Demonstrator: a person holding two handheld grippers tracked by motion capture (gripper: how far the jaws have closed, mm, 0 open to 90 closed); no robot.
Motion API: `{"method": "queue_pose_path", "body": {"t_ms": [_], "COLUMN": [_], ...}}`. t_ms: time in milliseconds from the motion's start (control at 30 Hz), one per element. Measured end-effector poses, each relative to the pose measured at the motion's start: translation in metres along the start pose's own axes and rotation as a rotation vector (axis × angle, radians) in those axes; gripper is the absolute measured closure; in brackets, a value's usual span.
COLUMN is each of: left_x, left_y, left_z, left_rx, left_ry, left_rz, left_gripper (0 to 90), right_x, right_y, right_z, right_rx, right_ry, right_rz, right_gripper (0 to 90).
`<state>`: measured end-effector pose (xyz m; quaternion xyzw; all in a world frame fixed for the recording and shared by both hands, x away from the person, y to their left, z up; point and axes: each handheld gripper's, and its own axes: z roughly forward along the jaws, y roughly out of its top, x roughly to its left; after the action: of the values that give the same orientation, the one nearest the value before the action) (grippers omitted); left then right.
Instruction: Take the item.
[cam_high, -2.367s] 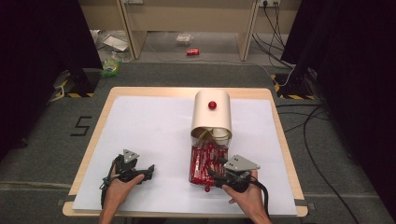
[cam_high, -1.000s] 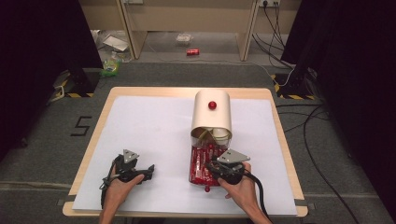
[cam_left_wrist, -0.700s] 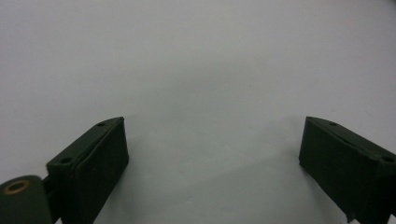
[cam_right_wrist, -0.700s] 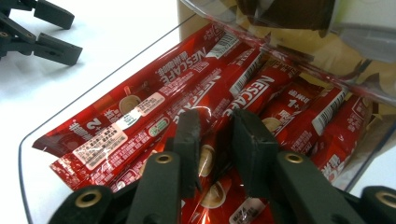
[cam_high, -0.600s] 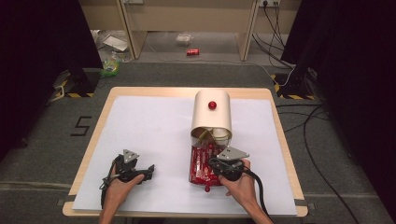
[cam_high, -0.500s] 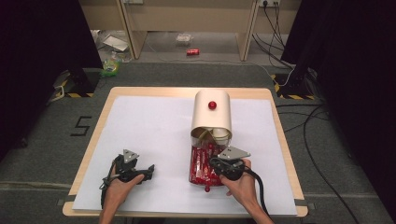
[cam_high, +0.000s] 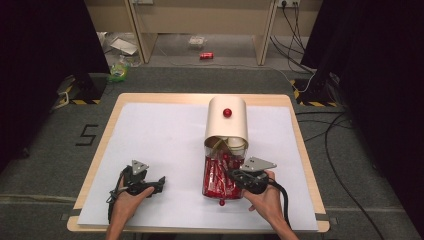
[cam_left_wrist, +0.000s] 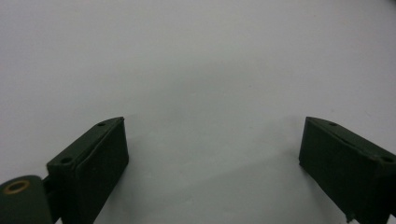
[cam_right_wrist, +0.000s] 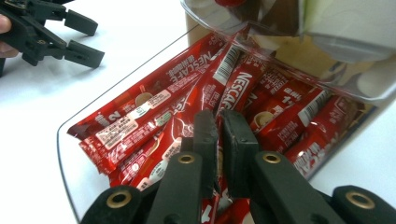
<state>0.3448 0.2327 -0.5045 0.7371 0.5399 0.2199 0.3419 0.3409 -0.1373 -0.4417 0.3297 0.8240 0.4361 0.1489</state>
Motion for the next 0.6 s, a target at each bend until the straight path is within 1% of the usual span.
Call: {"method": "queue_pose_path", "body": {"t_ms": [333,433,600], "left_x": [0.0,0.0,0.0], "left_y": [0.0,0.0,0.0], "left_z": [0.0,0.0,0.0], "left_rx": [0.0,-0.001,-0.001], "left_ry": [0.0,-0.001,0.0], "left_rz": [0.001,-0.001,0.0], "left_gripper": [7.6,7.6,7.6], "right_x": [0.001,0.003,0.006], "right_y": [-0.008,-0.009,-0.01], "right_z": [-0.015,-0.022,-0.031], "right_rx": [-0.003,0.007,-0.001], "right_ry": [0.002,0.007,0.02], "right_rz": [0.01,-0.002,-0.015], "right_gripper": [85.6,85.8,86.1]}}
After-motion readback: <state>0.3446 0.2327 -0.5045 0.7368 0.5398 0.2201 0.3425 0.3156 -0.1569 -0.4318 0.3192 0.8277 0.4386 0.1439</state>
